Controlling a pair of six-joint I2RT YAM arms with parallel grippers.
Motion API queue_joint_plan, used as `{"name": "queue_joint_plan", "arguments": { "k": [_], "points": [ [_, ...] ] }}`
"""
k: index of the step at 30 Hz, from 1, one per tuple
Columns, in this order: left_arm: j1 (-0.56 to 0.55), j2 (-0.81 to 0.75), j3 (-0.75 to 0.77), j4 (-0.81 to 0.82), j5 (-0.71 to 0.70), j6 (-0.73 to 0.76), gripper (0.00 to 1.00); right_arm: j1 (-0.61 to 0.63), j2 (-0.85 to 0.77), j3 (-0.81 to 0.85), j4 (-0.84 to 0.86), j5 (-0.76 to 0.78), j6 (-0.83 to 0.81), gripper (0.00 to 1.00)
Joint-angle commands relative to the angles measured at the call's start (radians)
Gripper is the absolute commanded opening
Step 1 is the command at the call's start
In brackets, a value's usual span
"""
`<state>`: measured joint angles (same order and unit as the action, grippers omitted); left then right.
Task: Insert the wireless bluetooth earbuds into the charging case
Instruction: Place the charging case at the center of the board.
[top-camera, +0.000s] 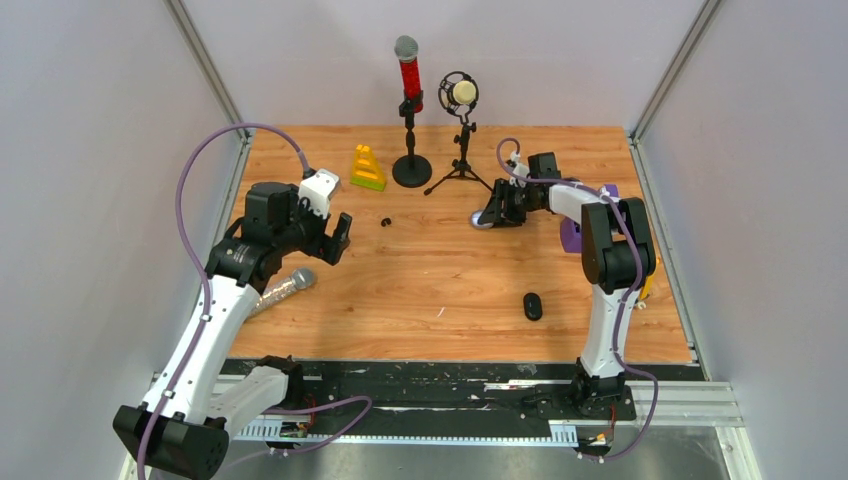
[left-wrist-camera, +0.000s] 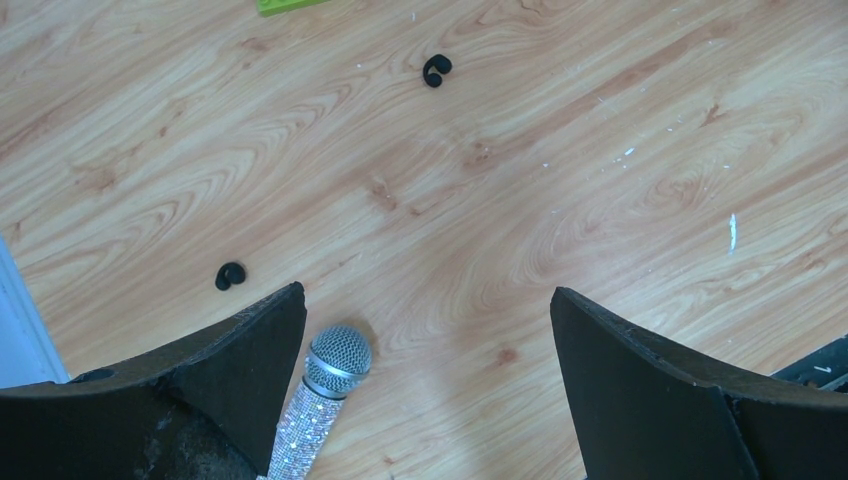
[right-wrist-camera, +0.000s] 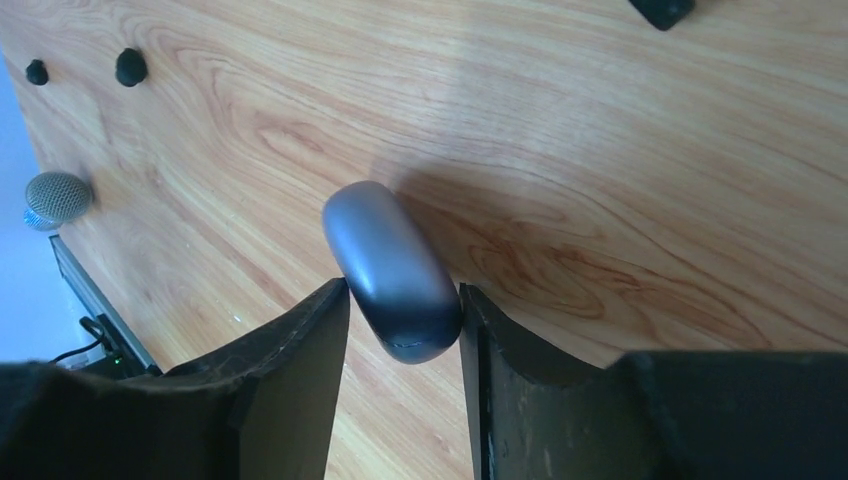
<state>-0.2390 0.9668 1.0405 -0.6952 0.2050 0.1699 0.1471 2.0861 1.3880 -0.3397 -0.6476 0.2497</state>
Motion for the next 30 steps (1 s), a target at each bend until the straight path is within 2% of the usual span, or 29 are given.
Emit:
{"name": "queue_joint_plan", "arguments": {
  "k": [1, 18, 30],
  "points": [
    [0.010, -0.017, 0.001, 0.032, 0.019, 0.000, 1.00, -0.007, -0.033, -0.018, -0.010, 0.066, -0.020, 0.46],
    [0.017, -0.020, 0.002, 0.028, 0.031, 0.000, 1.00, -0.009, -0.040, -0.011, -0.020, 0.112, -0.030, 0.55],
    [0.020, -0.023, 0.004, 0.025, 0.035, -0.002, 1.00, -0.010, -0.064, -0.007, -0.041, 0.161, -0.055, 0.57]
  ]
}}
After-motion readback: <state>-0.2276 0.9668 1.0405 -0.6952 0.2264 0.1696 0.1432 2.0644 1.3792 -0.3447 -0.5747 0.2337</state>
